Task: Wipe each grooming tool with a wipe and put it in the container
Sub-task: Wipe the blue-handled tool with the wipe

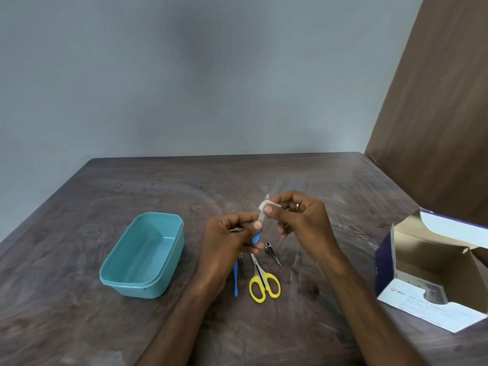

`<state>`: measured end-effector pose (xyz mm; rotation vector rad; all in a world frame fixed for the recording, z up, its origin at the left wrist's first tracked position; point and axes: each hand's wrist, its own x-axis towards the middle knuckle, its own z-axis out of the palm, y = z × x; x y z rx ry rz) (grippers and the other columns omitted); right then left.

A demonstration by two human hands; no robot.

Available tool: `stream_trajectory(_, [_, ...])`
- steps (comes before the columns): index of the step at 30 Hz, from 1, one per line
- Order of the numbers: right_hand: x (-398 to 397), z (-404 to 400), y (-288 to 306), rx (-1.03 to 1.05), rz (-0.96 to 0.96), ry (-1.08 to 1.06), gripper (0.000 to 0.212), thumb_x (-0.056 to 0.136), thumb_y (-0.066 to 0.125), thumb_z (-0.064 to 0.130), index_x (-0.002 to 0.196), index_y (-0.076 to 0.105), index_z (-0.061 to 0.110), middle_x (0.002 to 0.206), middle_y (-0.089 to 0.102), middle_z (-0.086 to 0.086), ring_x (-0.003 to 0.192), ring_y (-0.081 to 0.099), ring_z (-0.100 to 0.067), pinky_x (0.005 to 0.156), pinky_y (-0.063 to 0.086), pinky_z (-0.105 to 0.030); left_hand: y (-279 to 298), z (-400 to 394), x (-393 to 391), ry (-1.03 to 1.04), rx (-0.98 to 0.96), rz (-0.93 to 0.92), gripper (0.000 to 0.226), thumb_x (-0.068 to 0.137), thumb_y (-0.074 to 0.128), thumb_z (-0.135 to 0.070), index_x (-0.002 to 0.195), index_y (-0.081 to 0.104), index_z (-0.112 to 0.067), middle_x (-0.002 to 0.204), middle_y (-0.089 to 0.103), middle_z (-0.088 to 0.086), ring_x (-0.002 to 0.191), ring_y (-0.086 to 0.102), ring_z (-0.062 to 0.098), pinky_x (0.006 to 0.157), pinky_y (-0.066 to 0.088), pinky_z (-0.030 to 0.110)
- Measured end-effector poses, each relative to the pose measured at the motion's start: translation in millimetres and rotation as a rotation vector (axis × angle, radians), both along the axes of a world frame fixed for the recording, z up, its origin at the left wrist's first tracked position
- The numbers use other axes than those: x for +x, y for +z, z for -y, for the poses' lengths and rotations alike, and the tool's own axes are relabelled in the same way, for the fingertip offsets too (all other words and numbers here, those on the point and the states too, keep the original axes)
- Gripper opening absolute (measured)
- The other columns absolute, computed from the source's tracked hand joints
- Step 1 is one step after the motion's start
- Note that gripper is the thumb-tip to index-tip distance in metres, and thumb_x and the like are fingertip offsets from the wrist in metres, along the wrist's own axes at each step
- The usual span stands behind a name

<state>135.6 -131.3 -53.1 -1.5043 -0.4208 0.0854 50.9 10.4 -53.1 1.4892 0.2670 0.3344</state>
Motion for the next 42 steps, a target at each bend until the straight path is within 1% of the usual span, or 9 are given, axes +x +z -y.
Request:
stream_trajectory(2, [-0.5, 0.2, 0.9, 0.014, -0.010, -0.004, 0.011, 0.080, 0.081, 0.012, 0.089, 0.075, 0.013, 0.082, 0.073, -0.022, 0.049, 0.056, -0.020, 0.047, 0.047, -0.030, -0.2, -0.8, 0.1, 0.002, -0.014, -0.014, 0.010, 0.086, 0.071, -0.005, 0.094, 0.076, -0.008, 0.078, 0.075, 0.015, 0.062, 0.074, 0.025, 0.057, 0.060, 0.030])
stream_trajectory(5, [-1.4, -0.4, 1.4, 0.012, -0.036, 0.068, 0.010, 0.079, 0.081, 0.010, 0.085, 0.075, 0.016, 0.078, 0.074, -0.017, 0.047, 0.055, -0.019, 0.046, 0.047, -0.028, -1.7, -3.8, 0.9, 0.028, -0.033, -0.038, 0.013, 0.084, 0.074, -0.009, 0.096, 0.077, -0.007, 0.079, 0.077, 0.008, 0.067, 0.073, 0.017, 0.061, 0.060, 0.031])
stream_trajectory(8, [-3.4, -2.4, 0.6, -0.020, -0.064, 0.174, 0.009, 0.077, 0.082, 0.010, 0.082, 0.076, 0.015, 0.075, 0.074, -0.014, 0.046, 0.053, -0.019, 0.045, 0.047, -0.027, -1.4, -7.0, 1.1, 0.027, -0.098, -0.056, 0.014, 0.086, 0.071, -0.006, 0.099, 0.077, -0.007, 0.086, 0.078, 0.010, 0.070, 0.070, 0.014, 0.063, 0.059, 0.028])
stream_trajectory(11, [-5.0, -4.1, -1.2, -0.074, -0.063, 0.218, 0.010, 0.077, 0.083, 0.012, 0.083, 0.075, 0.013, 0.072, 0.073, -0.010, 0.046, 0.053, -0.019, 0.045, 0.048, -0.027, -0.8, -8.7, 1.6, 0.028, -0.194, -0.055, 0.018, 0.087, 0.065, 0.004, 0.100, 0.075, -0.004, 0.083, 0.076, 0.011, 0.067, 0.069, 0.015, 0.061, 0.060, 0.027])
stream_trajectory(17, [-5.0, -4.7, -1.3, -0.039, -0.070, 0.198, 0.021, 0.070, 0.084, 0.022, 0.084, 0.075, 0.010, 0.072, 0.072, -0.009, 0.047, 0.052, -0.021, 0.047, 0.048, -0.028, 0.7, -7.3, 1.1, 0.018, -0.216, -0.063, 0.019, 0.087, 0.063, 0.007, 0.100, 0.074, -0.001, 0.073, 0.073, 0.009, 0.060, 0.070, 0.013, 0.059, 0.061, 0.026])
stream_trajectory(21, [-5.7, -2.3, 0.8, -0.087, -0.080, 0.254, 0.012, 0.075, 0.084, 0.011, 0.080, 0.073, 0.009, 0.069, 0.070, -0.011, 0.046, 0.051, -0.020, 0.046, 0.047, -0.027, 2.1, -7.7, 0.2, 0.064, -0.240, -0.070, 0.022, 0.086, 0.061, 0.013, 0.087, 0.073, -0.006, 0.071, 0.075, 0.010, 0.057, 0.069, 0.018, 0.057, 0.061, 0.027])
stream_trajectory(28, [-4.4, 0.0, -0.2, -0.174, -0.072, 0.253, 0.013, 0.075, 0.085, 0.010, 0.081, 0.073, 0.010, 0.062, 0.067, -0.006, 0.049, 0.055, -0.019, 0.047, 0.048, -0.027, 4.0, -6.9, 0.8, 0.108, -0.269, -0.060, 0.006, 0.081, 0.074, -0.002, 0.085, 0.074, -0.006, 0.070, 0.074, 0.008, 0.059, 0.067, 0.018, 0.057, 0.059, 0.027])
stream_trajectory(34, [-5.0, -3.5, -2.5, -0.172, -0.019, 0.200, 0.017, 0.081, 0.081, 0.017, 0.093, 0.072, 0.009, 0.071, 0.074, -0.009, 0.047, 0.059, -0.022, 0.049, 0.049, -0.030, 3.8, -8.0, 0.6, 0.120, -0.260, -0.021, 0.007, 0.080, 0.075, -0.003, 0.087, 0.074, -0.001, 0.078, 0.075, 0.020, 0.064, 0.072, 0.025, 0.061, 0.061, 0.027])
stream_trajectory(42, [-4.5, -4.2, -3.9, -0.190, 0.004, 0.209, 0.011, 0.084, 0.079, 0.016, 0.092, 0.074, 0.011, 0.072, 0.075, -0.012, 0.044, 0.058, -0.019, 0.047, 0.050, -0.028, 3.1, -7.6, 1.6, 0.112, -0.246, -0.003, 0.019, 0.082, 0.076, -0.014, 0.093, 0.072, 0.001, 0.084, 0.076, 0.020, 0.071, 0.073, 0.030, 0.065, 0.062, 0.030])
